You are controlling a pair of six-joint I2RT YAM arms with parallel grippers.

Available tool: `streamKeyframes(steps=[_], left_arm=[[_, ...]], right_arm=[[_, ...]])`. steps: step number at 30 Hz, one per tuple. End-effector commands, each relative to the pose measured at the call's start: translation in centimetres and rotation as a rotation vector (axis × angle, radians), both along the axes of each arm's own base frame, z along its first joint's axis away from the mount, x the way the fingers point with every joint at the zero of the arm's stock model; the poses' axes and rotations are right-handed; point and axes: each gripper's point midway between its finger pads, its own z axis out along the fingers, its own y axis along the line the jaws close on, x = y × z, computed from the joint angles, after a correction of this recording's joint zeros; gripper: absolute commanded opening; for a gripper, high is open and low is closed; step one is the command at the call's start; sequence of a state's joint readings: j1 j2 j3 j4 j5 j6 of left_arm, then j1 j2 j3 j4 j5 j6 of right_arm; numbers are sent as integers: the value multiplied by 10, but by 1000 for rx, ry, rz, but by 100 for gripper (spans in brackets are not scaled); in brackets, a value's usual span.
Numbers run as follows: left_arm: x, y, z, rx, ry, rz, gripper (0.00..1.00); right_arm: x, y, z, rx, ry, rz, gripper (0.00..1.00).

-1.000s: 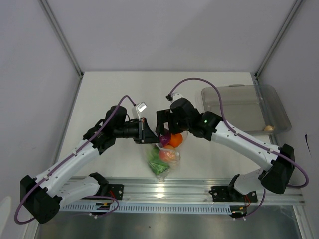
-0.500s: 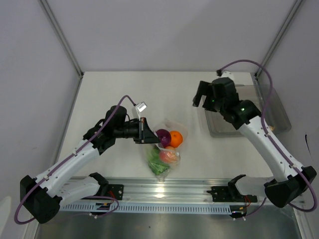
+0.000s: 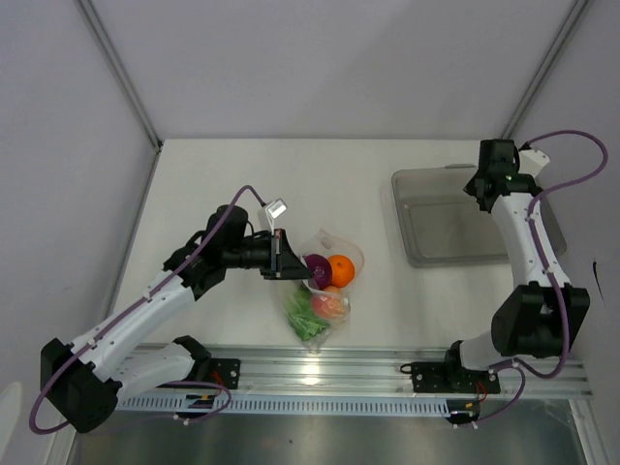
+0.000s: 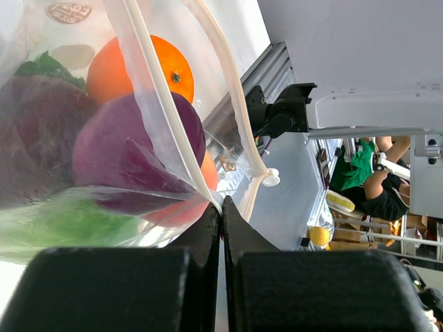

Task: Place the food in the zip-top bag and seal the zipper
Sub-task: Pick up the fake vegetable from the bin.

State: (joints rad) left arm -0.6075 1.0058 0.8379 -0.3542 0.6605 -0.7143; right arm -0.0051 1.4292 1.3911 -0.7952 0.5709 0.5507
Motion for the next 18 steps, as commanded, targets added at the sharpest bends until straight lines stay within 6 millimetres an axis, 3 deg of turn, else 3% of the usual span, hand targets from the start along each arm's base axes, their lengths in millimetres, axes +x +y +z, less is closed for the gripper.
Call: streamKeyframes(steps=[1, 3, 9, 18], left_arm=[[1, -2, 13, -25, -37, -23, 0], [0, -1, 12, -21, -36, -24, 1], [-1, -1, 9, -14, -24, -29, 1], [-1, 0, 6, 4, -22, -30, 1]], right_arm=[[-6, -47, -22, -69, 60, -205, 99], [-10, -70, -42, -82, 113, -315, 99], [-8, -109, -84, -101, 211, -475, 100], [1, -136, -112, -76, 192, -524, 95]])
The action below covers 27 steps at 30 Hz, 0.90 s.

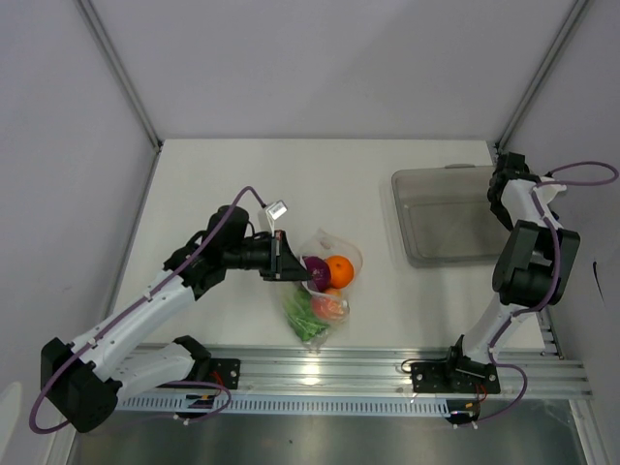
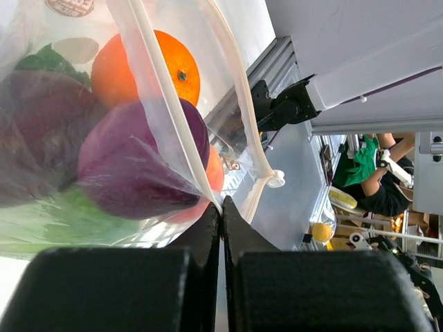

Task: Place the food in the zip-top bag and seal the zipper
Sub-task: Pick up the fake vegetable from the bin.

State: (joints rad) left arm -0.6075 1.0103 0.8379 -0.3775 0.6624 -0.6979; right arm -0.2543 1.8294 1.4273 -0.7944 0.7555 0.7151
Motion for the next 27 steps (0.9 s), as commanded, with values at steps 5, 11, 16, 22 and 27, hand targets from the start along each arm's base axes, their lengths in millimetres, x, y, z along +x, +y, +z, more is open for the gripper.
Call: streamKeyframes(steps=[5, 11, 16, 22, 27], left_arm=[[3, -4, 8, -15, -21, -28, 1], [6, -8, 12, -20, -25, -41, 1], [7, -8, 9, -16, -18, -42, 1], [7, -8, 8, -13, -15, -45, 1], [7, -8, 6, -10, -13, -44, 1]], right_arm=[[13, -25, -3, -51, -67, -29, 88], [12, -38, -25, -31, -43, -39, 83], [8, -41, -43, -2, -23, -49, 83], [-1, -41, -59, 6, 12, -74, 82], [-3, -40, -67, 17, 27, -83, 81]])
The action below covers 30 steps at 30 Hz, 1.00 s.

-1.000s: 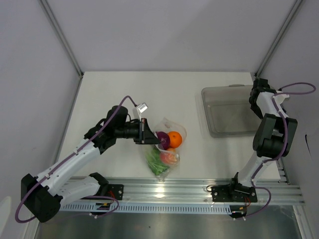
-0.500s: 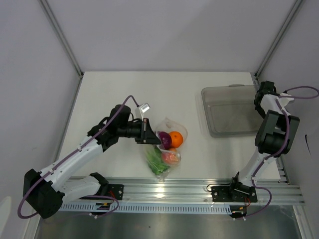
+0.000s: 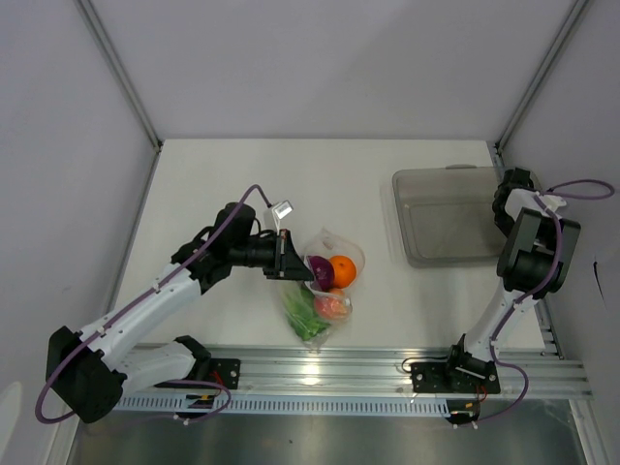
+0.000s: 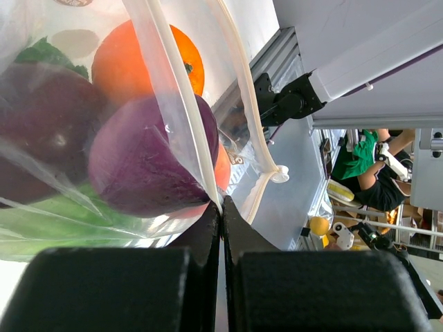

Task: Place the food in the zip-top bag and seal the zipper
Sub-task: Pick up the fake vegetable from the bin.

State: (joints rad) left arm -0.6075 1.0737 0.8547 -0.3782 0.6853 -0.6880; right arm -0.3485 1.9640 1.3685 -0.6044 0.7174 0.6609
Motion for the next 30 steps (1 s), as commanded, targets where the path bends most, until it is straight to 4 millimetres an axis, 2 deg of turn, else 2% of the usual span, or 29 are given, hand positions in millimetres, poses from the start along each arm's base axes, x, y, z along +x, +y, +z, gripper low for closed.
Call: streamKeyframes(steps=[1, 10, 24, 30], left_arm=[[3, -2, 16, -31, -51, -20, 1], [2, -2, 14, -28, -50, -21, 1], [3, -2, 16, -28, -54, -20, 1], [2, -1, 15, -25, -51, -21, 1]], right_arm=[[-3, -5, -7, -12, 0, -40, 81], [-8, -7, -9, -3, 14, -58, 77], [-12, -12, -8, -26, 52, -79, 79], [-12, -12, -9, -22, 48, -79, 60]])
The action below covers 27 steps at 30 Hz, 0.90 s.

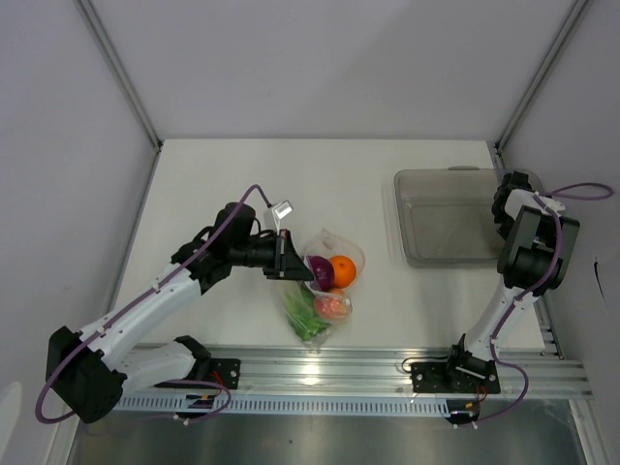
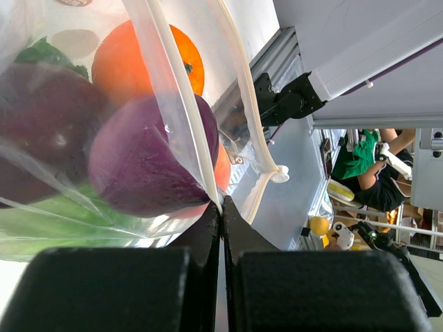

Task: Place the food in the zip-top bag and seal the zipper
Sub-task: Pick up the fake vegetable from the bin.

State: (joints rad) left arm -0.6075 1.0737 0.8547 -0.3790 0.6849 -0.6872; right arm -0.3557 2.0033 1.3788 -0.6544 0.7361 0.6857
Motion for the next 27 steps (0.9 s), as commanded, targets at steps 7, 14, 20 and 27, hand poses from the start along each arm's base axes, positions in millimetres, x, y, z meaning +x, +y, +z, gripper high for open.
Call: streamKeyframes(steps=[7, 14, 20, 27], left_arm=[[2, -1, 15, -26, -53, -19, 1], [2, 0, 14, -23, -52, -16, 1], [2, -1, 14, -26, -50, -14, 1], [2, -1, 14, -27, -50, -17, 1]], right_arm=[[3, -9, 7, -29, -23, -32, 50], [7, -6, 24, -58, -42, -13, 43], [13, -1, 47, -95, -68, 18, 39], [29, 24, 72, -130, -89, 91, 39]])
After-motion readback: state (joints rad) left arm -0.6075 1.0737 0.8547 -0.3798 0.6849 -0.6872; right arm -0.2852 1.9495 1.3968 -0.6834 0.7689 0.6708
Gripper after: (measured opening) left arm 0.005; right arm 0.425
